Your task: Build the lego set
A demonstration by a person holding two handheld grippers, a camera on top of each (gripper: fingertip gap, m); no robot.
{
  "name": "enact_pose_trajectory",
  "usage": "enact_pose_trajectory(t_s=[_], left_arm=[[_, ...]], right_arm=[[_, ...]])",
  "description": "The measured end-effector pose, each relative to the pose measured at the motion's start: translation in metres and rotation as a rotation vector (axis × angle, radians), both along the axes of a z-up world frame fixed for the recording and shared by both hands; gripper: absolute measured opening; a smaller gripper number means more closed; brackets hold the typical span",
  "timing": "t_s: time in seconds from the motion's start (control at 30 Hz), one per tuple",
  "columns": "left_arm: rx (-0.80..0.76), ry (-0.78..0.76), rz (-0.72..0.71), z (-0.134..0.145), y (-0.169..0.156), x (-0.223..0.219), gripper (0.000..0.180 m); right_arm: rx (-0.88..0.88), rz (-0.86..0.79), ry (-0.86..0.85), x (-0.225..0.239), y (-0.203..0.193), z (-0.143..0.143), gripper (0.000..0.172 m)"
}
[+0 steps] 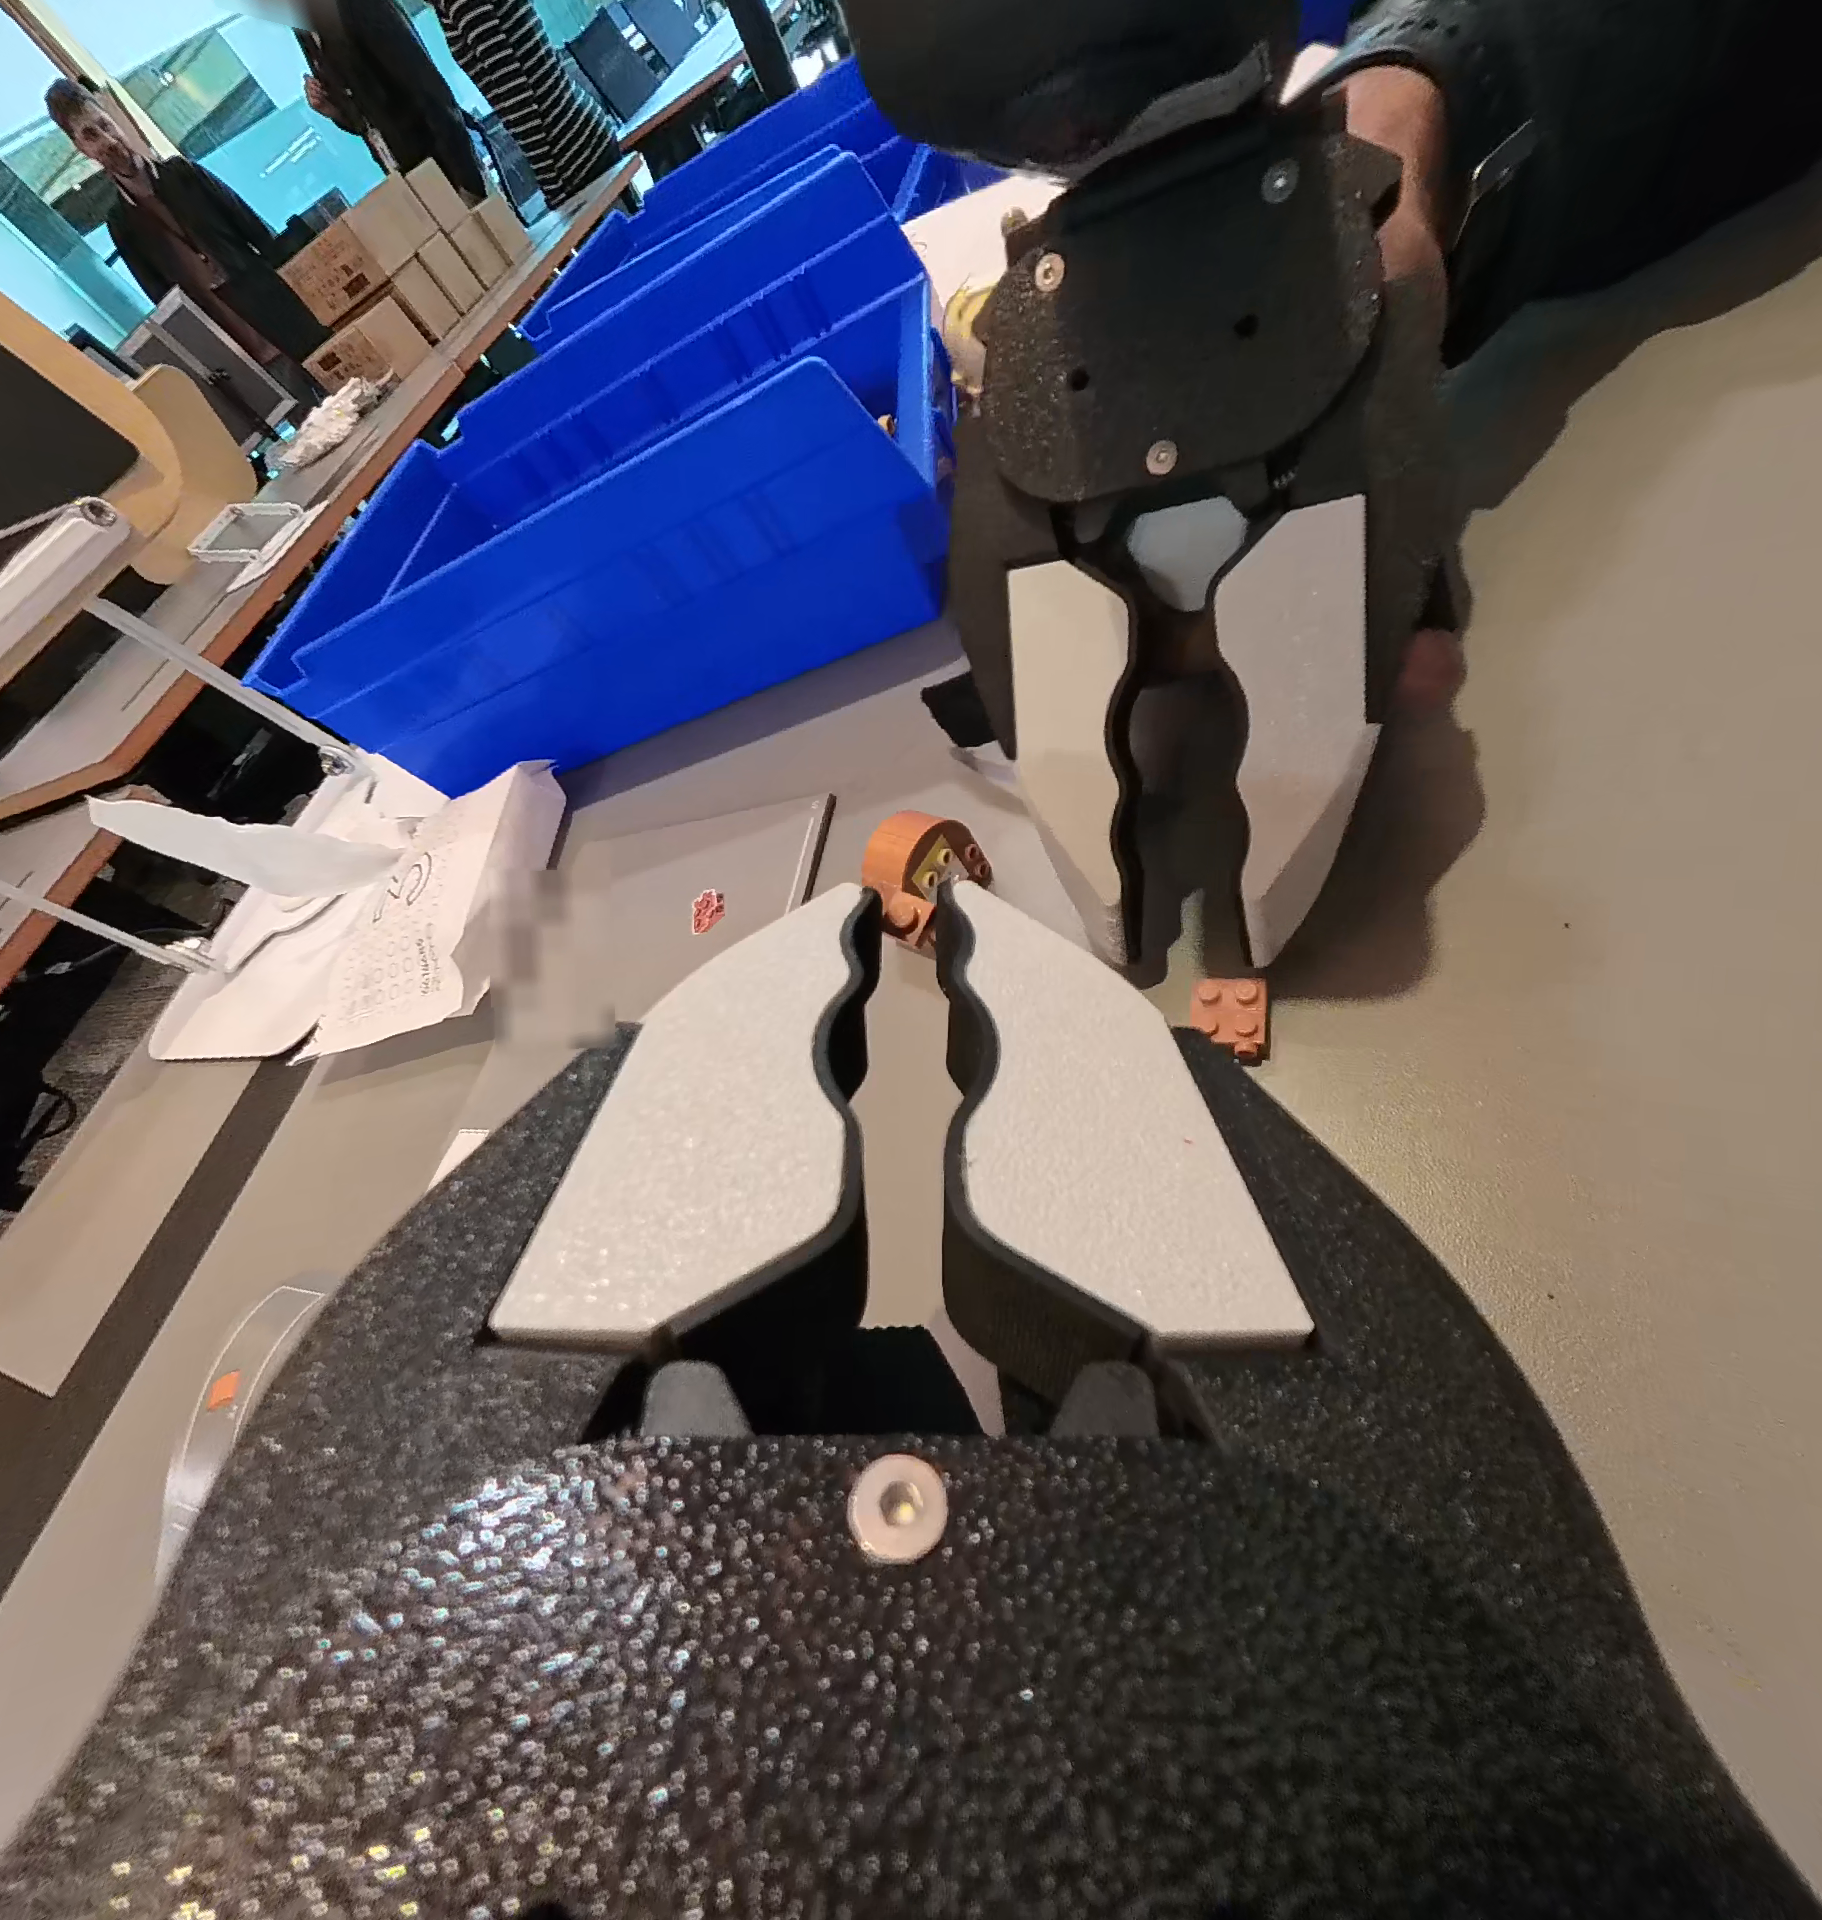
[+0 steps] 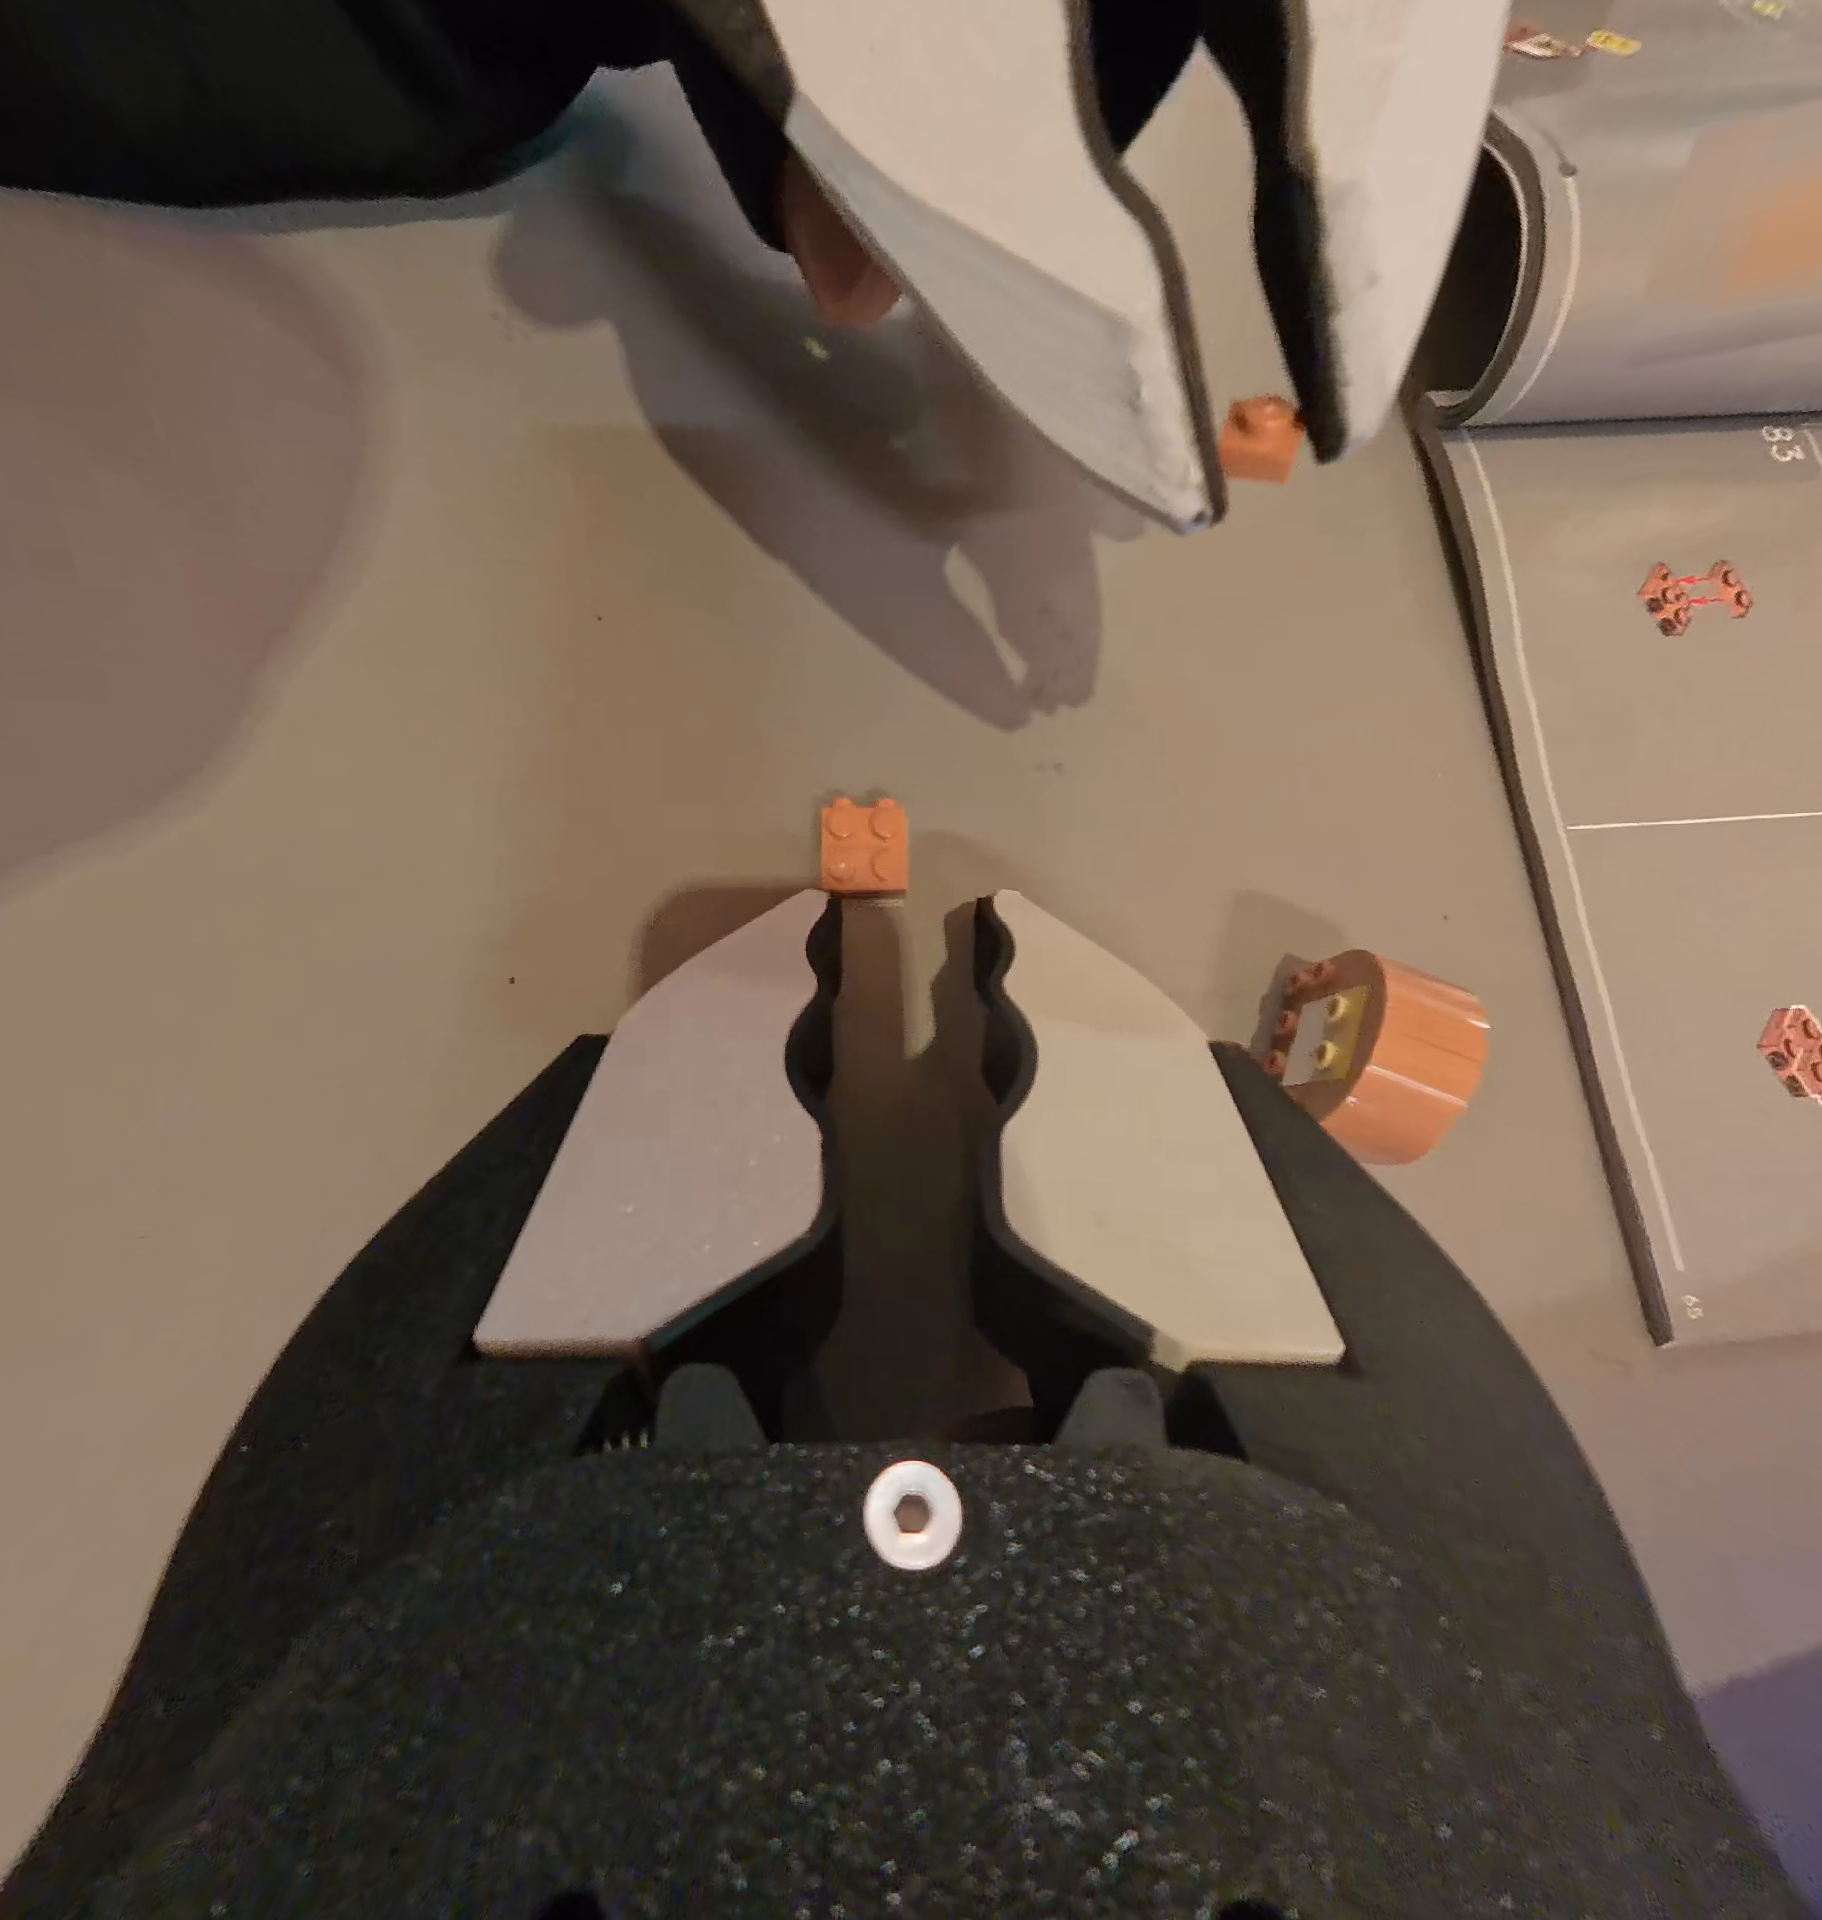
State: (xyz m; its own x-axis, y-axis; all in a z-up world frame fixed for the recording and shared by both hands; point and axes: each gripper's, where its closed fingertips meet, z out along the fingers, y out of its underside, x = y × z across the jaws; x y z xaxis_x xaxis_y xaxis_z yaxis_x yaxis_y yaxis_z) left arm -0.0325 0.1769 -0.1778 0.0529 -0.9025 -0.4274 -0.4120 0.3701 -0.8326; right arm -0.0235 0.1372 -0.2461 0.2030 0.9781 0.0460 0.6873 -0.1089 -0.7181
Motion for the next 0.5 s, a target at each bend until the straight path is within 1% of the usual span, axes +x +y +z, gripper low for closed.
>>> enact_pose_trajectory(t_s=[0.5], left_arm=[[-0.002,0.008,-0.001,-0.001,0.0,-0.0006,0.009]], right_arm=[[0.029,-0.02,-0.032,-0.0037,-0.0038,-0.0019,0.024]])
